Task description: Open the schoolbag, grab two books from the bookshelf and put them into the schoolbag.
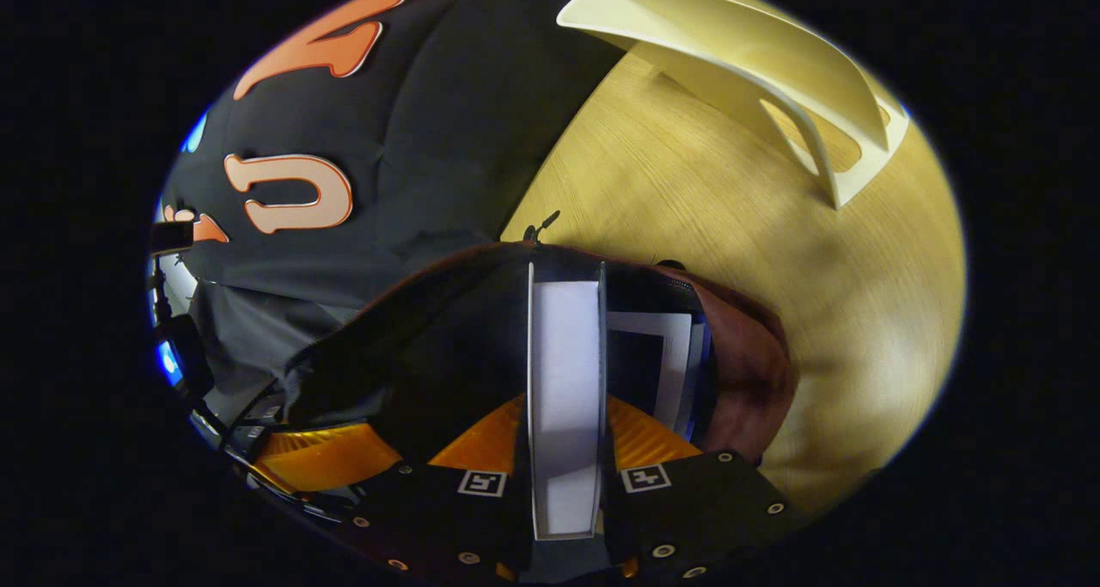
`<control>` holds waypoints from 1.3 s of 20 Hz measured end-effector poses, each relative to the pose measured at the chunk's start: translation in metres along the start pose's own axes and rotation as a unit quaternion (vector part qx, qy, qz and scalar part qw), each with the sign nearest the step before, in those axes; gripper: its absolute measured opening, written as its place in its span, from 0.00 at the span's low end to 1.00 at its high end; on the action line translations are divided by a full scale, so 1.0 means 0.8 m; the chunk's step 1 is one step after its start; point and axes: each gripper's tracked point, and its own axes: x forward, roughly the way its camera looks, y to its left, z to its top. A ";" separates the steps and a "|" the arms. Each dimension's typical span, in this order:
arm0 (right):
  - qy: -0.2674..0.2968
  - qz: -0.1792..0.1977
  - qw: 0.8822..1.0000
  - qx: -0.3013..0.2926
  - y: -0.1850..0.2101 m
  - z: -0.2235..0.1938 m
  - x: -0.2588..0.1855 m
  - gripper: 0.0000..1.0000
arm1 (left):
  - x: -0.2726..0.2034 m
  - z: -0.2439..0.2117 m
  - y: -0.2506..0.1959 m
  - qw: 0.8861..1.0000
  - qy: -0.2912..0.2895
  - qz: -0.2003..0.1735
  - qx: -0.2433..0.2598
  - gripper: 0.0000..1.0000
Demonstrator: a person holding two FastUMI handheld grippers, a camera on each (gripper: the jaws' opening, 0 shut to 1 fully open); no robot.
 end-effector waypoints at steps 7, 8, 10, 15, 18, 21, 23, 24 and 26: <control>0.002 0.014 0.999 -0.030 -0.009 -0.019 0.049 0.36 | 0.004 -0.002 0.001 1.000 -0.005 0.001 -0.014 0.04; 0.004 0.011 1.000 -0.028 -0.007 -0.021 0.053 0.37 | 0.003 -0.003 0.002 1.000 -0.006 0.000 -0.019 0.04; 0.007 -0.008 0.999 -0.032 -0.011 -0.019 0.049 0.41 | 0.003 -0.003 0.000 0.999 -0.012 -0.012 -0.034 0.04; -0.020 -0.078 0.990 -0.116 -0.036 0.005 -0.011 0.64 | 0.004 0.002 0.010 0.998 -0.032 -0.010 -0.044 0.04; -0.050 -0.112 0.983 -0.140 -0.054 0.030 -0.065 0.73 | 0.014 -0.002 0.005 0.999 -0.034 -0.010 -0.040 0.04; -0.068 -0.133 0.977 -0.154 -0.064 0.049 -0.105 0.81 | 0.021 -0.006 0.000 0.998 -0.036 -0.007 -0.043 0.04; -0.072 -0.141 0.974 -0.165 -0.070 0.057 -0.131 0.86 | 0.029 -0.009 -0.003 0.998 -0.037 0.004 -0.055 0.04; -0.074 -0.147 0.971 -0.174 -0.075 0.062 -0.146 0.89 | 0.032 -0.012 -0.005 0.997 -0.038 0.011 -0.061 0.04; -0.079 -0.155 0.965 -0.194 -0.084 0.076 -0.174 0.97 | 0.040 -0.013 -0.015 0.996 -0.040 0.022 -0.071 0.07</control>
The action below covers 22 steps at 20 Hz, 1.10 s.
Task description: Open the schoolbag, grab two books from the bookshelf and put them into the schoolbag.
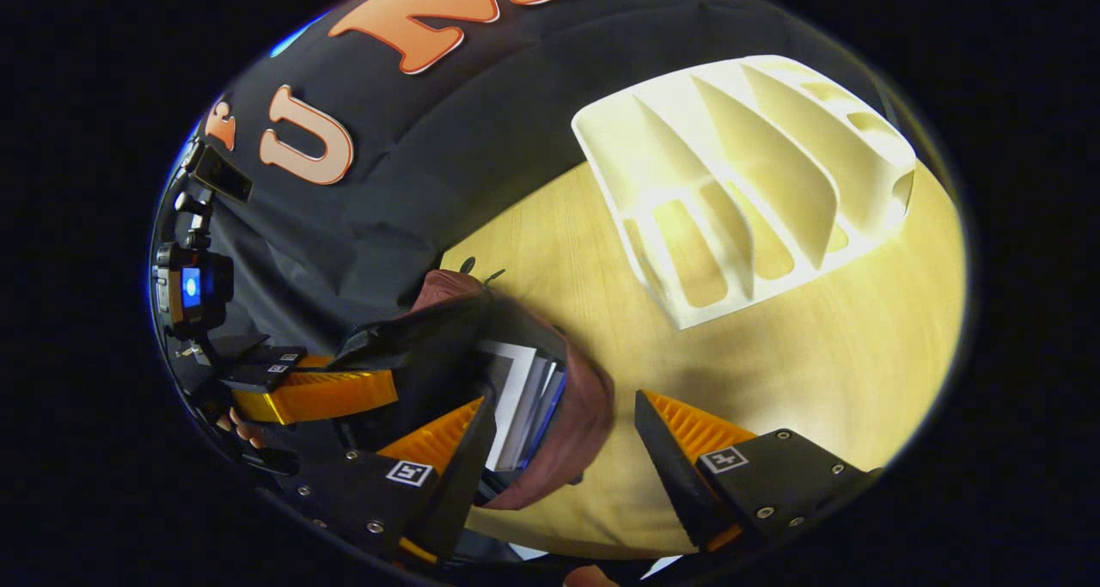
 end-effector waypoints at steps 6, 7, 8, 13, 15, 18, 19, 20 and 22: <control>-0.001 0.002 0.999 -0.050 -0.073 0.039 -0.068 0.97 | 0.027 -0.009 -0.059 0.998 -0.007 0.034 -0.059 0.23; 0.000 0.004 0.998 -0.059 -0.087 0.044 -0.081 0.97 | 0.033 -0.007 -0.076 0.997 -0.010 0.030 -0.074 0.29; 0.001 0.005 0.998 -0.066 -0.100 0.049 -0.094 0.97 | 0.039 -0.006 -0.091 0.996 -0.014 0.032 -0.084 0.35; -0.032 0.012 0.994 -0.107 -0.149 0.102 -0.162 0.97 | 0.066 0.015 -0.162 0.991 -0.052 0.069 -0.103 0.47; -0.057 0.008 0.990 -0.127 -0.161 0.131 -0.189 0.97 | 0.063 0.034 -0.187 0.987 -0.084 0.089 -0.101 0.49; -0.105 -0.006 0.982 -0.155 -0.173 0.170 -0.227 0.97 | 0.054 0.066 -0.224 0.980 -0.136 0.109 -0.095 0.74; -0.120 -0.009 0.979 -0.165 -0.173 0.179 -0.240 0.97 | 0.049 0.078 -0.231 0.977 -0.153 0.121 -0.089 0.79; -0.136 -0.013 0.976 -0.171 -0.173 0.189 -0.252 0.97 | 0.041 0.090 -0.235 0.972 -0.171 0.138 -0.082 0.82; -0.171 -0.016 0.969 -0.179 -0.167 0.210 -0.272 0.97 | 0.023 0.098 -0.239 0.961 -0.213 0.160 -0.071 0.82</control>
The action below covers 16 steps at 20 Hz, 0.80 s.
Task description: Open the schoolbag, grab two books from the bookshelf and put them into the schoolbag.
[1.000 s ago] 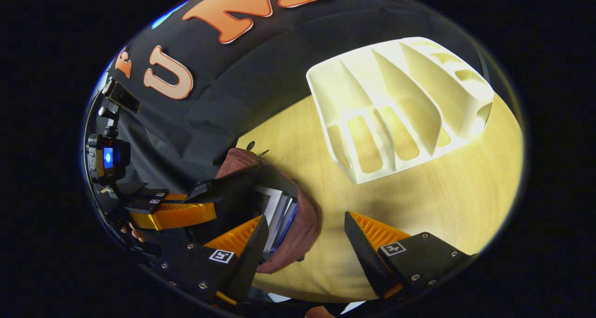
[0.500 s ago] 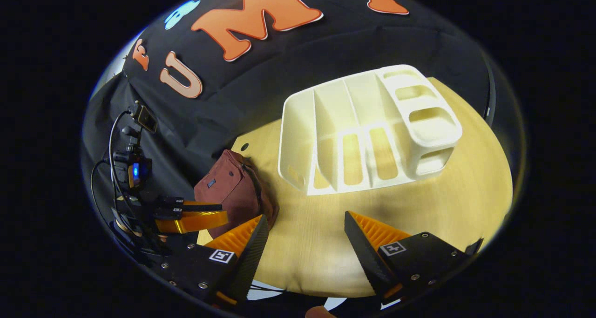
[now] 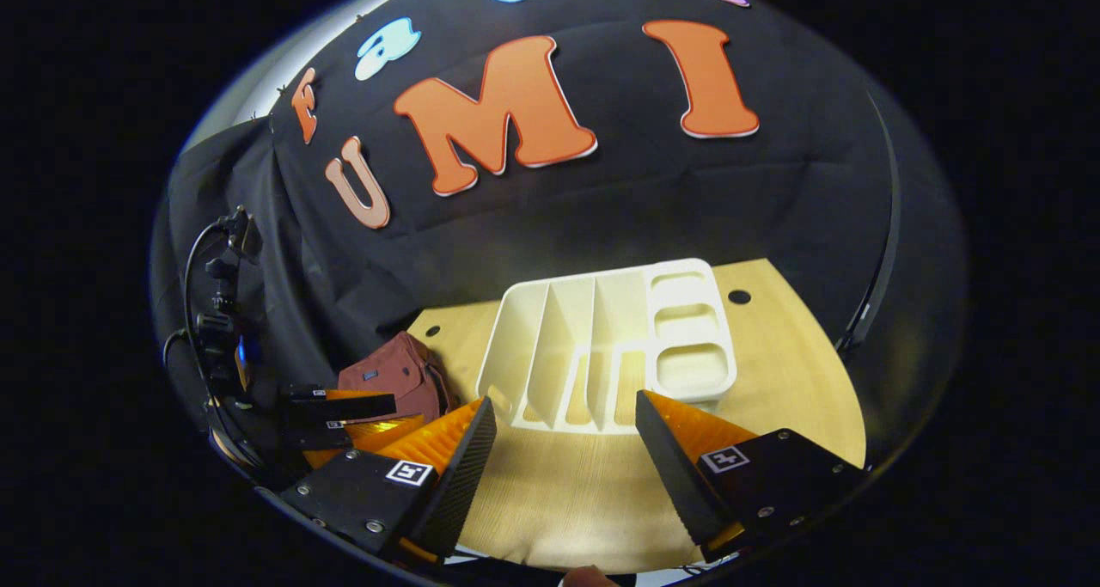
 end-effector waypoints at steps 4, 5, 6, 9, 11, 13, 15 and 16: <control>-0.079 -0.016 0.997 -0.022 0.007 0.059 -0.027 0.97 | 0.002 -0.004 0.008 0.997 -0.072 0.027 0.004 0.82; -0.094 -0.022 0.995 -0.033 0.010 0.071 -0.034 0.97 | 0.002 -0.003 0.010 0.995 -0.092 0.041 0.011 0.82; -0.105 -0.025 0.993 -0.043 0.017 0.079 -0.037 0.97 | 0.000 0.000 0.010 0.992 -0.111 0.049 0.020 0.82; -0.125 -0.028 0.989 -0.067 0.036 0.098 -0.039 0.97 | -0.019 0.019 0.010 0.982 -0.171 0.079 0.023 0.83; -0.137 -0.029 0.987 -0.078 0.050 0.104 -0.039 0.97 | -0.042 0.031 0.014 0.974 -0.205 0.093 0.017 0.85; -0.148 -0.031 0.984 -0.091 0.064 0.106 -0.035 0.97 | -0.071 0.046 0.025 0.966 -0.235 0.105 0.010 0.90; -0.157 -0.041 0.981 -0.109 0.074 0.106 -0.029 0.97 | -0.094 0.055 0.030 0.959 -0.263 0.105 0.001 0.91; -0.158 -0.040 0.980 -0.114 0.081 0.102 -0.028 0.97 | -0.098 0.056 0.026 0.957 -0.269 0.109 -0.003 0.91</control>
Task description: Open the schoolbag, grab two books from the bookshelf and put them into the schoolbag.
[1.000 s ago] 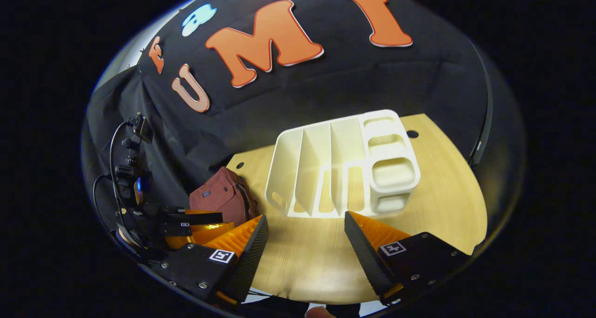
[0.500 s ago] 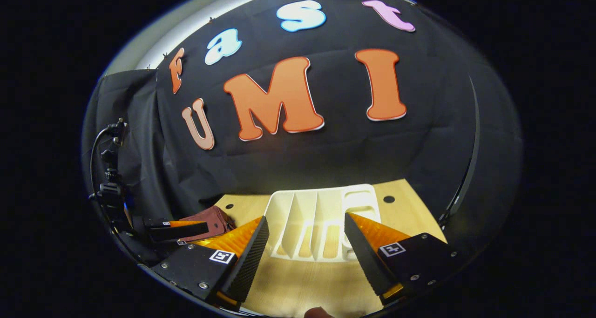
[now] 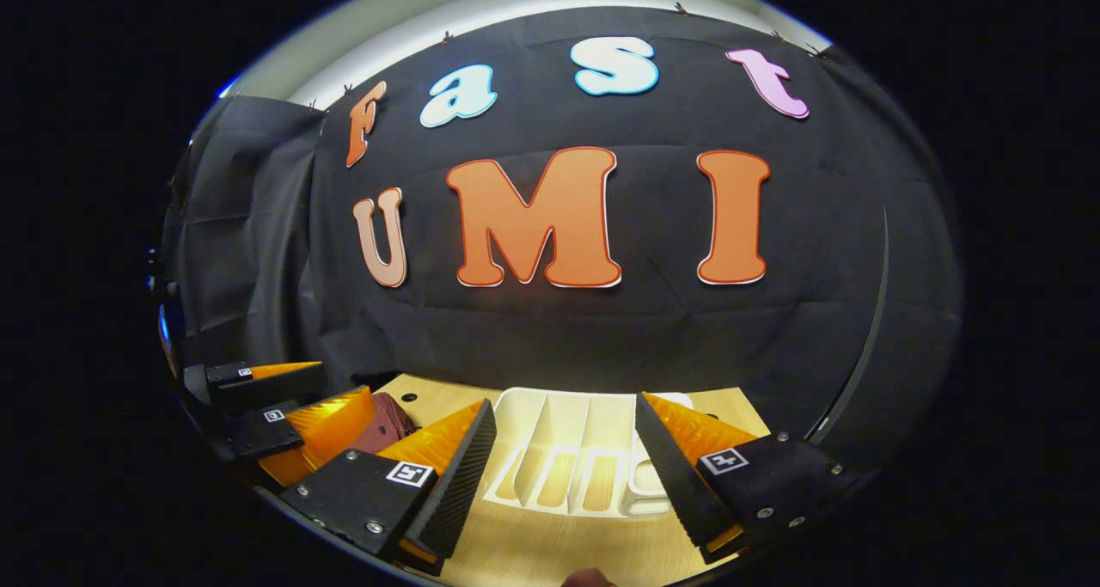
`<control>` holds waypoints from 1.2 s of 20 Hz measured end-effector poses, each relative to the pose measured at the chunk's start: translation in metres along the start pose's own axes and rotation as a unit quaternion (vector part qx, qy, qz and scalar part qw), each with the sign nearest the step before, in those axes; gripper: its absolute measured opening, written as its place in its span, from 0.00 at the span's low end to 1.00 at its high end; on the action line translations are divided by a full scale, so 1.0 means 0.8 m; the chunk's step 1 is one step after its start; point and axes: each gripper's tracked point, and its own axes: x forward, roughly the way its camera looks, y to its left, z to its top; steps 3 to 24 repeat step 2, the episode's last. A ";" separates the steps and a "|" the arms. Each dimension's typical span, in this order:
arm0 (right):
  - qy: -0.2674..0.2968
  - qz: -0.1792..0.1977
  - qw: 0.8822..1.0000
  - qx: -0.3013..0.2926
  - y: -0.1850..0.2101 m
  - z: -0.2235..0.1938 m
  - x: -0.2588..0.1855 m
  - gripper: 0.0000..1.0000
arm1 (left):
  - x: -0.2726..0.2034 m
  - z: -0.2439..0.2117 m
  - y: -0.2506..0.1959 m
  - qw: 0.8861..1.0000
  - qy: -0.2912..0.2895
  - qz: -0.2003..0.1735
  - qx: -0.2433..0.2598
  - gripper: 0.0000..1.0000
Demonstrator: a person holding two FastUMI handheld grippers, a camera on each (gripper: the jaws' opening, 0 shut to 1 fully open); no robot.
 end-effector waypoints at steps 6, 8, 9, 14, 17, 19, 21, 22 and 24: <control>-0.005 0.010 1.000 0.001 0.018 -0.002 0.001 0.97 | -0.004 0.008 0.002 1.000 -0.014 0.008 -0.004 0.92; -0.005 0.010 1.000 0.001 0.018 -0.002 0.001 0.97 | -0.004 0.008 0.002 1.000 -0.014 0.008 -0.004 0.92; -0.005 0.010 1.000 0.001 0.018 -0.002 0.001 0.97 | -0.004 0.008 0.002 1.000 -0.014 0.008 -0.004 0.92; -0.005 0.010 1.000 0.001 0.018 -0.002 0.001 0.97 | -0.004 0.008 0.002 1.000 -0.014 0.008 -0.004 0.92; -0.005 0.010 1.000 0.001 0.018 -0.002 0.001 0.97 | -0.004 0.008 0.002 1.000 -0.014 0.008 -0.004 0.92; -0.005 0.010 1.000 0.001 0.018 -0.002 0.001 0.97 | -0.004 0.008 0.002 1.000 -0.014 0.008 -0.004 0.92; -0.005 0.010 1.000 0.001 0.018 -0.002 0.001 0.97 | -0.004 0.008 0.002 1.000 -0.014 0.008 -0.004 0.92; -0.005 0.010 1.000 0.001 0.018 -0.002 0.001 0.97 | -0.004 0.008 0.002 1.000 -0.014 0.008 -0.004 0.92; -0.005 0.010 1.000 0.001 0.018 -0.002 0.001 0.97 | -0.004 0.008 0.002 1.000 -0.014 0.008 -0.004 0.92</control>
